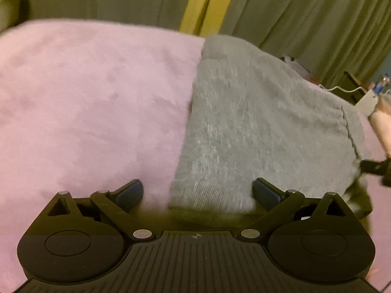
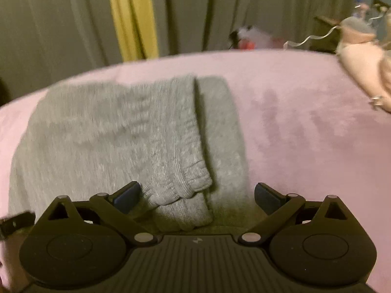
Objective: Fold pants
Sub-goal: 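Open the right gripper and release the folded pants onto the bed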
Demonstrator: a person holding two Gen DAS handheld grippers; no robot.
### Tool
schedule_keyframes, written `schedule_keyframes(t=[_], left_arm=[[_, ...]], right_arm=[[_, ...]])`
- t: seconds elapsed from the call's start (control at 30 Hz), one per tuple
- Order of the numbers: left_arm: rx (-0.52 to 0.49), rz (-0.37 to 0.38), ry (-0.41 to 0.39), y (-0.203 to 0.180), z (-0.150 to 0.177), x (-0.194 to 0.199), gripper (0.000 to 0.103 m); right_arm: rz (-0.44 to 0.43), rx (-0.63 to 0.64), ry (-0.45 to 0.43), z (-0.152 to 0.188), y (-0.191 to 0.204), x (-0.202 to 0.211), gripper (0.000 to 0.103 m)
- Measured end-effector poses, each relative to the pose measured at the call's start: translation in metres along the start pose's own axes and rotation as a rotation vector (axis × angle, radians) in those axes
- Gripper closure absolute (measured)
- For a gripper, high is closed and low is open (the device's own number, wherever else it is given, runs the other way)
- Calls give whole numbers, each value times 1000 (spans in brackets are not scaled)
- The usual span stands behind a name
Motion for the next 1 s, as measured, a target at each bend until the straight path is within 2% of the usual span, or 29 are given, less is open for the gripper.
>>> schedule_keyframes(t=[0.07,0.13,0.33,0.47,0.6,0.8,1.0], left_arm=[[-30,-36,-10,-6,3,7,2],[-42,-53,-1,-9,7,10,2],[-52,-77,-10,-13,21,35,2],[-91,-62,-8,-26,40,50,2],[-120,-85,-17,-37,60,63,2],[-138,-103,-50,-41,65,73,2],[-118,-111,-66,-37,62,72,2]], right_arm=[[76,-51,-32,4,-7,12,4],[88,-72,-56,11,-4,19,4],[41,13,-184,60,31,53,4],[-27,96,-128,88,49,53,4],[-115,25,-135,111,51,64,4],[-65,56,-197,116,53,71,4],[-77,56,-256,101,58,78,4]])
Point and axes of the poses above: each gripper's, at about its wrist camera, not at the fingertips, and x roughly against the way its jaws point, y to its left, z to its underside, the point moved 3 cm from there along -x, roughly the way its jaws point, and after that the axes turned 4 degrees about z, right-handed, at the moved point
